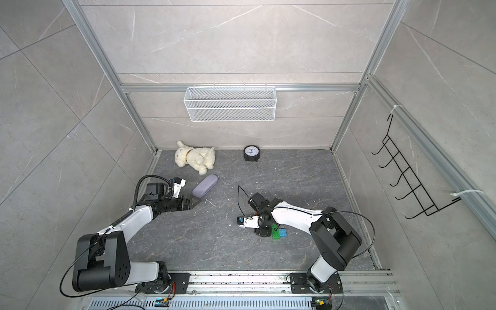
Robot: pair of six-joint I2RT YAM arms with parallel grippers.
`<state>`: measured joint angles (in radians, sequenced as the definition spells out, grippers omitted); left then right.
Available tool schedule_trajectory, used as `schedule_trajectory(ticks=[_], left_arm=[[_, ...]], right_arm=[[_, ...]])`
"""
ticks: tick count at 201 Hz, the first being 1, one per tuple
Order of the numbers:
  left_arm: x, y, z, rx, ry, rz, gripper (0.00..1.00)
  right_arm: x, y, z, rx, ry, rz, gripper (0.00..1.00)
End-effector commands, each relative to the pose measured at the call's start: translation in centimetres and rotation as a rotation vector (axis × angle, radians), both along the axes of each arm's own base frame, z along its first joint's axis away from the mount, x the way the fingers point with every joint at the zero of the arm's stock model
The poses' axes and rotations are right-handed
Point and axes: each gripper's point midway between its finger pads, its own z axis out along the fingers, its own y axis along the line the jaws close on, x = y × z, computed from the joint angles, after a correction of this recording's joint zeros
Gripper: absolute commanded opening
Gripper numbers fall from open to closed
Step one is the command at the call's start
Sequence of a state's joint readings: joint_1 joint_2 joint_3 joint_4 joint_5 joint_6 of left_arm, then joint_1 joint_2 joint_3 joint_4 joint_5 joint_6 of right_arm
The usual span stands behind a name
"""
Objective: Assemble the letter y with lego
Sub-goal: Pick up the lego brick from the center of the board, then place the lego brick at the center of the board.
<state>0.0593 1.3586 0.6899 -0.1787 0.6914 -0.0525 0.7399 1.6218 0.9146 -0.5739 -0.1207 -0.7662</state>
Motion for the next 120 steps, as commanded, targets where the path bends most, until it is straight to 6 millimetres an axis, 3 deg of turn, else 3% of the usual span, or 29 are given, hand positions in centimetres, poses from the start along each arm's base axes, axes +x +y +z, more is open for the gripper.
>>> schedule_trajectory(ticks=[1,47,82,120], left_arm=[[0.3,-0.1,1.1,0.007,-0.044,-0.015,0.91],[0.3,0.0,1.2,0.008,-0.047,-0.014,0.91],[0.3,0.0,1.2,0.009,-0.049,-0.013,0.91],[0.3,0.0,1.3,0.010,-0.052,-0.014,0.91]], right_arm=[[0.5,1.5,1.4,0.055,-0.016,0.006,0.28],[2.1,5.1,3.2,0.117,-0.043,0.011,0.30],[2.9,7.5,2.6,0.137,-0.044,0.012,0.31],[3.1,8.1,1.6,0.108,-0.030,0.012,0.33]])
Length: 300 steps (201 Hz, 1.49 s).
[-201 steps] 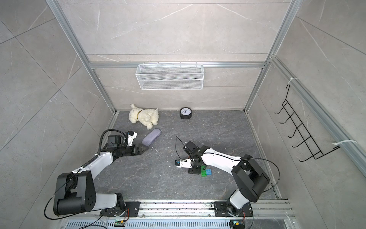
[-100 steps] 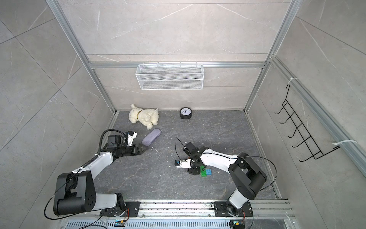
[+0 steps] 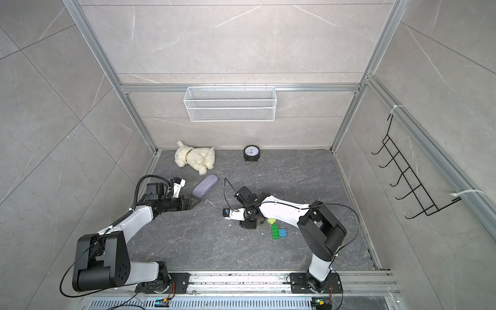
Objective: Assemble the letter y with lego
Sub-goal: Place the lego brick at the center of the board, then pick up the lego brick from the center of the board.
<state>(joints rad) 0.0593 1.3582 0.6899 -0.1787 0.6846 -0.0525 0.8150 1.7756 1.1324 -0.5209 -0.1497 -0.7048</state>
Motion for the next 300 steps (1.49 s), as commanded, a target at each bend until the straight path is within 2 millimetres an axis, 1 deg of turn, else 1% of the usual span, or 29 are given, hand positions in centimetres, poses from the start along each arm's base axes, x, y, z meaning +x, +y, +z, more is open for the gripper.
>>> schedule_trajectory(ticks=[1,49,78,89,105,133,156,182,203,219,248,282,300], left_arm=[[0.2,-0.1,1.3,0.004,-0.052,-0.019,0.91],[0.2,-0.1,1.3,0.006,-0.051,-0.018,0.91],[0.2,-0.1,1.3,0.006,-0.052,-0.018,0.91],[0.2,-0.1,1.3,0.006,-0.052,-0.018,0.91],[0.2,-0.1,1.2,0.000,-0.044,-0.016,0.91],[-0.2,-1.2,1.3,-0.060,-0.030,-0.043,0.90],[-0.8,-3.0,1.3,-0.094,-0.019,-0.105,0.90],[-1.1,-4.0,0.9,-0.098,-0.003,-0.138,0.89],[-1.1,-4.2,0.8,-0.098,0.002,-0.142,0.90],[-1.1,-4.2,0.8,-0.094,0.001,-0.139,0.90],[-1.0,-3.9,0.7,-0.081,0.003,-0.126,0.89],[-0.9,-3.9,0.6,-0.077,0.003,-0.123,0.90],[-0.9,-3.8,0.6,-0.070,0.004,-0.118,0.90]], right_arm=[[0.2,0.8,-0.2,0.000,0.017,-0.012,0.33],[-0.3,0.5,-1.6,-0.035,0.051,-0.011,0.36],[-0.5,0.3,-2.0,-0.044,0.060,-0.018,0.38],[-0.4,0.4,-1.8,-0.037,0.055,-0.019,0.41],[-0.1,0.6,-0.9,-0.017,0.032,-0.022,0.45],[0.3,0.5,1.3,0.028,-0.015,-0.024,0.52],[1.2,-1.1,2.9,0.057,-0.052,-0.058,0.54],[2.6,-4.3,3.4,0.046,-0.071,-0.109,0.56],[3.3,-6.5,3.1,0.016,-0.063,-0.141,0.57],[3.6,-7.2,2.6,0.001,-0.055,-0.148,0.58],[3.6,-7.2,1.7,-0.024,-0.021,-0.131,0.60],[4.1,-7.0,0.8,-0.037,-0.016,-0.131,0.60],[4.5,-7.2,0.2,-0.059,-0.014,-0.135,0.60]])
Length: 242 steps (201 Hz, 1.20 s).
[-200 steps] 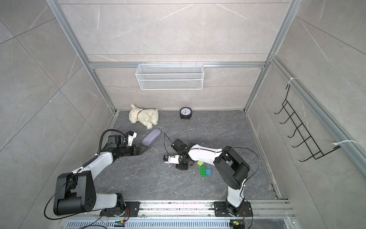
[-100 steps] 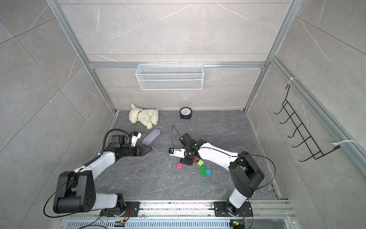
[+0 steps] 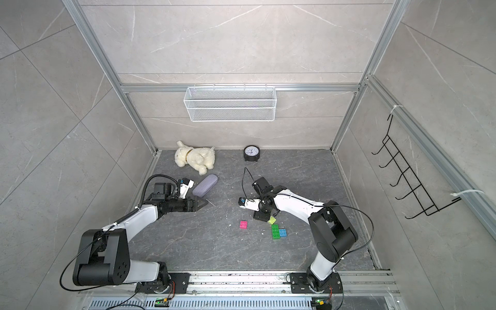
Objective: Assemble the letter y with lego
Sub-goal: Pick up the lego brick from the center of the board.
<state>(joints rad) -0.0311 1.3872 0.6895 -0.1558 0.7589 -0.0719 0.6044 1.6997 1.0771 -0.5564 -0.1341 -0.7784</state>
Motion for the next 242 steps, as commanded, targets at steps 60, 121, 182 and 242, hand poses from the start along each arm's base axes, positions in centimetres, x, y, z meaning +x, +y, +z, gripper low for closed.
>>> schedule_trajectory(ticks=[60,121,182,242], left_arm=[[0.4,0.2,0.2,0.010,-0.006,0.014,0.90],[0.5,0.3,0.1,0.018,-0.002,0.019,0.90],[0.6,0.3,0.1,0.019,0.001,0.019,0.90],[0.6,0.3,0.1,0.022,-0.001,0.019,0.90]], right_arm=[[0.9,0.2,-1.8,-0.031,0.037,0.010,0.56],[1.0,0.6,-2.5,-0.023,0.059,0.018,0.46],[0.9,0.8,-2.5,-0.012,0.065,0.025,0.36],[0.5,0.9,-1.2,0.001,0.070,0.036,0.31]])
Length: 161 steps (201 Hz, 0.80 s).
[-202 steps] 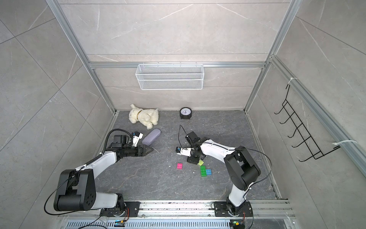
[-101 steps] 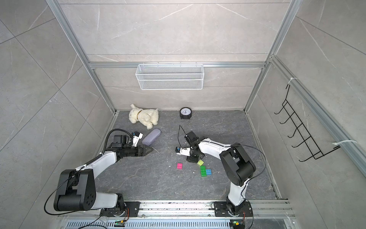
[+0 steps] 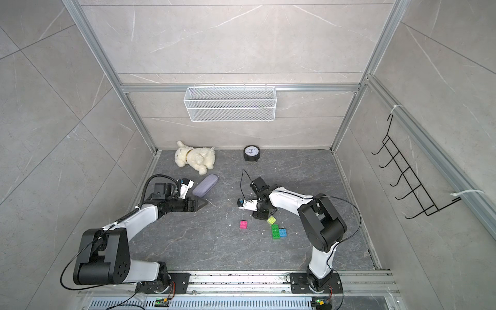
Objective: Assemble the letter y with lego
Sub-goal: Pick up the lego brick from the center of the board, then assemble the lego brick with the lego brick.
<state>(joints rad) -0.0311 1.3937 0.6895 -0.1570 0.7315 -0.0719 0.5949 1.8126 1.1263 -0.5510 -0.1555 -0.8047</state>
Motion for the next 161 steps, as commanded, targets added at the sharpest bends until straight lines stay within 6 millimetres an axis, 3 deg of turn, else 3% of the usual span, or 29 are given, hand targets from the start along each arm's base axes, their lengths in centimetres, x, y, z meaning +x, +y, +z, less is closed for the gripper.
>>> schedule_trajectory(ticks=[1,48,97,161], left_arm=[[0.4,0.0,0.6,0.000,-0.008,0.004,0.90],[0.4,0.0,0.8,-0.001,-0.020,-0.010,0.90],[0.0,-0.8,1.2,-0.062,-0.022,-0.041,0.91],[0.0,-0.7,1.1,-0.051,-0.022,-0.029,0.90]], right_arm=[[-0.3,0.4,1.2,0.022,0.017,0.014,0.31],[-2.6,2.3,4.3,0.057,-0.016,0.078,0.31],[-4.8,4.4,4.3,0.055,0.002,0.124,0.31],[-4.7,5.5,3.4,0.035,0.010,0.157,0.31]])
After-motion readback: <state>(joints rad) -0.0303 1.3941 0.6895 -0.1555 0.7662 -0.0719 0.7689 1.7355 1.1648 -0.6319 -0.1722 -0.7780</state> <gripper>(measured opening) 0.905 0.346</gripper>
